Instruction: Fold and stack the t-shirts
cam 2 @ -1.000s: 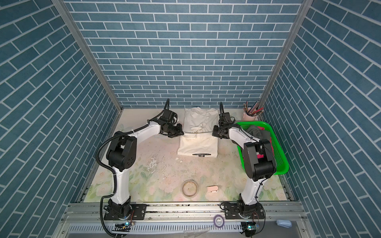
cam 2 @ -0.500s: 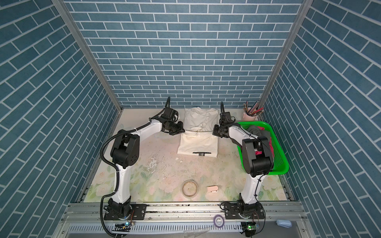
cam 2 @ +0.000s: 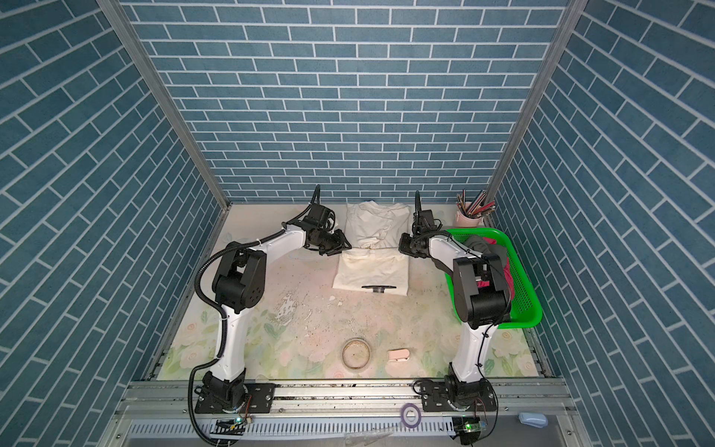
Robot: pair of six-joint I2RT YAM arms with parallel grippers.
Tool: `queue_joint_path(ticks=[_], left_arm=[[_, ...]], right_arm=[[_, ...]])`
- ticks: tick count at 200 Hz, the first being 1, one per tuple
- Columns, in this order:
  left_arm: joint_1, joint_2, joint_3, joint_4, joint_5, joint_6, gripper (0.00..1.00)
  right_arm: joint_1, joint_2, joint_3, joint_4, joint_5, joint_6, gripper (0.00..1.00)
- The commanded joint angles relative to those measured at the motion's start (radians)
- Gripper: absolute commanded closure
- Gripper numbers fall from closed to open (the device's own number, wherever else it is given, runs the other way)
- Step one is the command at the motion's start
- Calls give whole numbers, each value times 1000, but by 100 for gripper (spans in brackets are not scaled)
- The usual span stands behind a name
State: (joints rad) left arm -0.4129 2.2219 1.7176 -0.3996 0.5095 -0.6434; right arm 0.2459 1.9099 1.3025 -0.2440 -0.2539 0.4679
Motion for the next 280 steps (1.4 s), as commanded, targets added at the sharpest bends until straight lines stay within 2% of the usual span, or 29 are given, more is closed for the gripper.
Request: queue_joint_path(ticks=[1, 61, 89, 104, 115, 140, 156, 164, 168, 174, 179, 192, 195, 214, 220, 233, 250, 280], left_arm=[[12, 15, -11, 42, 53, -28, 60], [17, 54, 42, 116, 168, -114, 60], [44, 138, 124, 139, 240, -193, 60], [59, 157, 124, 207, 270, -263, 60], [66, 172, 138, 258, 302, -320, 60], [78, 178, 216, 257, 293, -363, 58], [88, 163, 252, 227, 285, -366, 52], [93, 146, 256, 206, 275, -353, 51], [95, 134, 257, 190, 266, -343, 50], [99, 116, 254, 166, 249, -322, 50], [104, 100, 250, 142, 233, -304, 45], [118, 45, 216, 102, 190, -259, 43], [120, 31, 205, 95, 181, -249, 43], [131, -75, 110, 61, 116, -182, 40], [126, -107, 78, 46, 100, -158, 27], [112, -179, 1, 14, 72, -96, 22], [83, -286, -132, -9, 10, -20, 20], [15, -437, -358, 10, -47, 77, 15]], right_arm=[[-7, 10, 1, 26, -64, 39, 74], [-36, 35, 38, 80, -187, 121, 68], [-71, 135, 150, 108, -264, 194, 62], [-88, 171, 214, 110, -275, 224, 53], [-96, 193, 259, 98, -278, 237, 51], [-102, 205, 329, 66, -280, 248, 50], [-102, 174, 331, 60, -280, 247, 49], [-102, 152, 324, 57, -280, 240, 49], [-102, 138, 320, 54, -278, 236, 44], [-102, 119, 310, 48, -273, 228, 43], [-101, 99, 302, 41, -268, 221, 43], [-99, 44, 265, 35, -260, 202, 36], [-99, 28, 254, 32, -258, 199, 31], [-85, -75, 162, 23, -223, 166, 23], [-75, -110, 135, 9, -205, 145, 18], [-42, -181, 76, -37, -138, 101, 13], [5, -279, -40, -58, -56, 74, 12], [57, -455, -314, -34, 47, 100, 8]])
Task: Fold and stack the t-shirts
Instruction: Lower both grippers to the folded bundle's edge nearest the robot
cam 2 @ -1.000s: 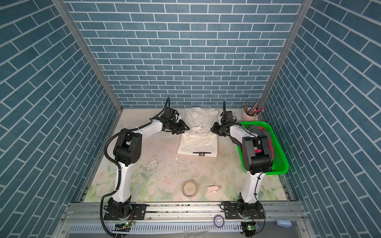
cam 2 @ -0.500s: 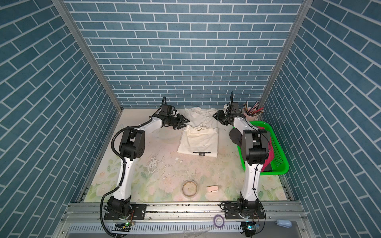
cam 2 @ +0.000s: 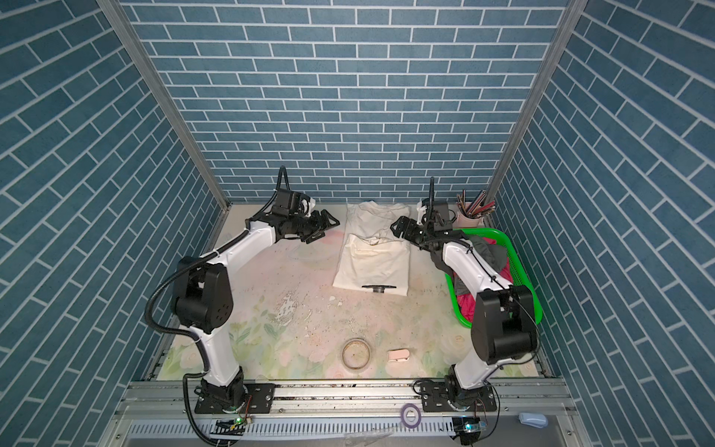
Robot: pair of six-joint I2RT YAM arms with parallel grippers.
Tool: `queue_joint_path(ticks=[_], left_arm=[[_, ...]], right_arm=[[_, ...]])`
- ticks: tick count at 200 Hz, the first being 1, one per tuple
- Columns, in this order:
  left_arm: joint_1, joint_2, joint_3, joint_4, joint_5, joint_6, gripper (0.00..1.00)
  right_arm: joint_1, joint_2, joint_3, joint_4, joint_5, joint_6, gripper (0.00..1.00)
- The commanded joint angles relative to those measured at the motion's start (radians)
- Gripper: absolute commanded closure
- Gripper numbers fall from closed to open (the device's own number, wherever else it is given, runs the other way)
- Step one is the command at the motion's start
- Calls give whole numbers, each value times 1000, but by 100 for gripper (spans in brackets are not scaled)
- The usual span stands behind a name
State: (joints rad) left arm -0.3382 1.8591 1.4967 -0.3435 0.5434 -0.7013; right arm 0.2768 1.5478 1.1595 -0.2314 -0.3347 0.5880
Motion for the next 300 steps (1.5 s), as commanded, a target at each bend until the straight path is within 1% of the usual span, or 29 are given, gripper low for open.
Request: queue_joint_path(ticks=[1, 26, 30, 41, 56, 78, 91, 115, 158, 191, 203, 217, 251, 274, 300], left_arm=[[-62, -79, -143, -47, -85, 138, 14], [-138, -179, -310, -28, -171, 200, 13], [-148, -191, -335, -19, -176, 203, 13], [-165, -215, -393, 2, -181, 203, 13], [-181, -225, -445, 15, -188, 203, 13], [-196, -220, -492, 14, -236, 190, 13], [-198, -214, -520, 43, -227, 173, 13], [-199, -183, -552, 124, -168, 122, 13], [-198, -121, -546, 216, -126, 56, 13], [-183, -64, -550, 284, -77, 7, 14], [-183, -54, -547, 289, -80, 2, 14], [-180, -49, -547, 292, -86, 1, 18], [-175, -60, -554, 268, -118, 21, 20], [-173, -59, -564, 271, -117, 26, 26], [-174, -57, -574, 287, -120, 24, 39]], right_arm=[[27, -98, -180, -46, 130, -19, 8], [53, -218, -343, -60, 162, 2, 7], [58, -234, -370, -61, 166, 10, 6], [69, -270, -433, -51, 168, 28, 6], [85, -291, -504, -27, 160, 61, 6], [110, -298, -577, 30, 132, 115, 5], [128, -296, -608, 73, 124, 147, 5], [130, -282, -659, 164, 83, 202, 6], [130, -277, -693, 262, 75, 288, 17], [129, -228, -692, 303, 102, 312, 23], [126, -204, -685, 316, 101, 325, 24], [123, -181, -674, 323, 104, 326, 27], [114, -177, -675, 327, 135, 338, 30], [95, -169, -692, 354, 126, 348, 35], [85, -157, -705, 388, 119, 369, 41]])
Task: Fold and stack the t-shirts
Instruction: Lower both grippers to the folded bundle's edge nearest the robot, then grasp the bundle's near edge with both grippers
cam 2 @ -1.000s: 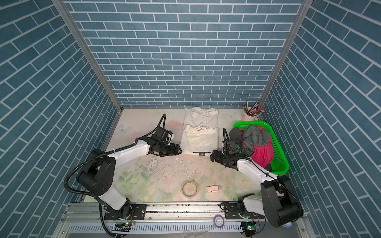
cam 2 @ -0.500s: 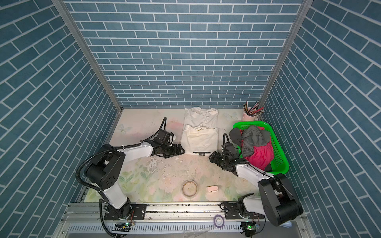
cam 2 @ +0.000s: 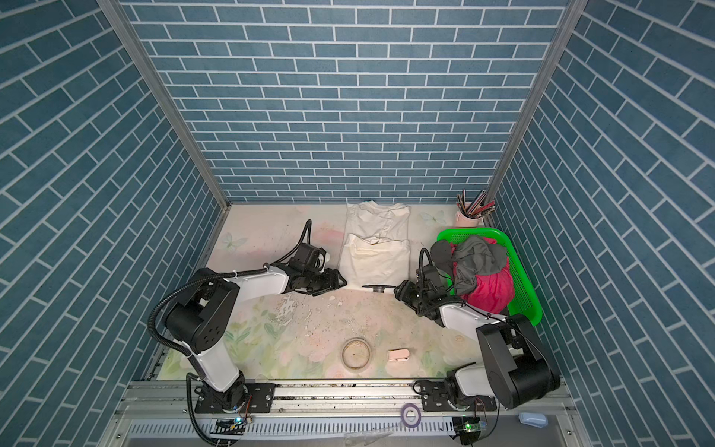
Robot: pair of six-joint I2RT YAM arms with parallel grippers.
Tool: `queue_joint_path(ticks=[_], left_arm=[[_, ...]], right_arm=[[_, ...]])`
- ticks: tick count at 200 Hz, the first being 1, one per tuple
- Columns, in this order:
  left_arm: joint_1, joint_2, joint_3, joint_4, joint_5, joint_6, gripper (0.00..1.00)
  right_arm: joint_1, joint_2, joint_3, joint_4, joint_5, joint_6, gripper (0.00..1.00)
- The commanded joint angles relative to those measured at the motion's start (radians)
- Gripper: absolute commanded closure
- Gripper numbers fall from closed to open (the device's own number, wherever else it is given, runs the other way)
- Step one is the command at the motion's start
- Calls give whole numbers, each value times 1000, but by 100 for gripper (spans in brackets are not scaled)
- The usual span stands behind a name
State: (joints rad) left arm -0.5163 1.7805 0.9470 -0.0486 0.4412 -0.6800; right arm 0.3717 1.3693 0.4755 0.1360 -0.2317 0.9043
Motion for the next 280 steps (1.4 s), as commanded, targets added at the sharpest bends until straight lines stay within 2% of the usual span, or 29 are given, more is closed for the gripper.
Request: queue_joint_path(ticks=[1, 20, 66, 74, 98, 118, 124, 162, 202, 241, 280], left_arm=[[4, 22, -23, -7, -17, 2, 39], [5, 25, -28, 8, -11, -3, 44], [3, 28, -36, 43, 11, -16, 65], [3, 28, -36, 48, 14, -18, 70], [4, 28, -34, 50, 19, -17, 78], [5, 27, -29, 53, 33, -18, 96], [4, 25, -27, 53, 40, -19, 100], [46, -53, -33, 29, 75, -26, 100], [106, -189, -77, -15, 104, -21, 100], [115, -321, -195, -27, 119, -43, 100], [108, -479, -379, -28, 117, -83, 100]], right_arm=[[-10, 22, -21, 21, 17, 53, 41], [-12, 29, -30, 52, 17, 70, 48], [-11, 60, -45, 108, 7, 103, 60], [-11, 64, -54, 120, 7, 109, 65], [-10, 93, -61, 153, -1, 112, 81], [-9, 99, -41, 145, 8, 91, 100], [-8, 95, -32, 132, 14, 84, 100], [29, 33, 94, -38, 97, -19, 100], [95, 57, 238, -168, 154, -96, 100], [156, 21, 215, -184, 177, -70, 100], [258, -114, 133, -271, 250, -26, 100]])
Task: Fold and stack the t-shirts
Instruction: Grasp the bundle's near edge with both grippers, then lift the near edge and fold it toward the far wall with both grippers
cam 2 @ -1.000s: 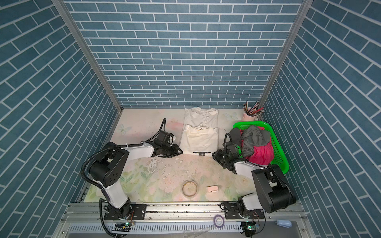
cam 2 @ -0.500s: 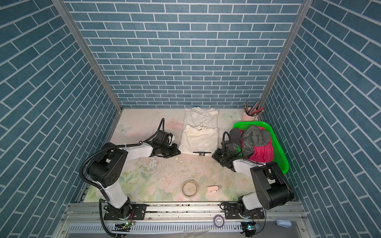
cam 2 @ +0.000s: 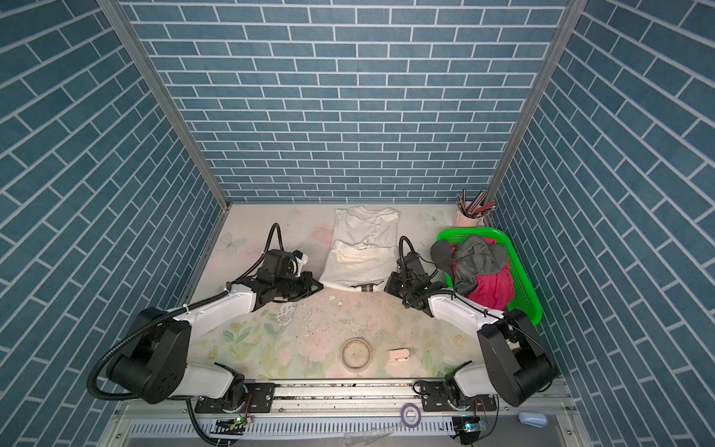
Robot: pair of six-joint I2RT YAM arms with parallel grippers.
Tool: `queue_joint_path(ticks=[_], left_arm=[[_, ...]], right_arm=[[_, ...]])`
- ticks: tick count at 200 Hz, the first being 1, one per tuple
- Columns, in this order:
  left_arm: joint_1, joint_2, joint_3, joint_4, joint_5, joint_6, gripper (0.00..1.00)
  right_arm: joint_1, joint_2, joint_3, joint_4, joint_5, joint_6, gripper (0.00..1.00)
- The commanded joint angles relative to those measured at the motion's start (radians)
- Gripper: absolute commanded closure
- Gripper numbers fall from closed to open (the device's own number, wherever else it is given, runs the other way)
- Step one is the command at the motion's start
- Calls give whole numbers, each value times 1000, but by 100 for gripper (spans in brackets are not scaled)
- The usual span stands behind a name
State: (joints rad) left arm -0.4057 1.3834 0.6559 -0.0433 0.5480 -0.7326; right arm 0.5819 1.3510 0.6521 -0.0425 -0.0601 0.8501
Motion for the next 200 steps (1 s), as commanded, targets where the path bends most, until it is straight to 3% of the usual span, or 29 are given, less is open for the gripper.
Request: queue_joint_path(ticks=[1, 58, 93, 144, 200], left_arm=[[-3, -87, -93, -33, 10, -33, 100], [-18, -438, -198, -170, -31, -129, 100], [-14, -571, -195, -221, -25, -189, 100], [26, -496, -91, -222, 0, -163, 100], [148, -231, 104, -130, 89, -92, 100]], right_arm=[[50, -101, -46, -96, 80, 30, 100], [156, -358, -115, -265, 146, 78, 100], [193, -367, -42, -342, 161, 41, 100], [185, -293, 136, -343, 211, -82, 100], [7, -58, 353, -288, 44, -232, 100]])
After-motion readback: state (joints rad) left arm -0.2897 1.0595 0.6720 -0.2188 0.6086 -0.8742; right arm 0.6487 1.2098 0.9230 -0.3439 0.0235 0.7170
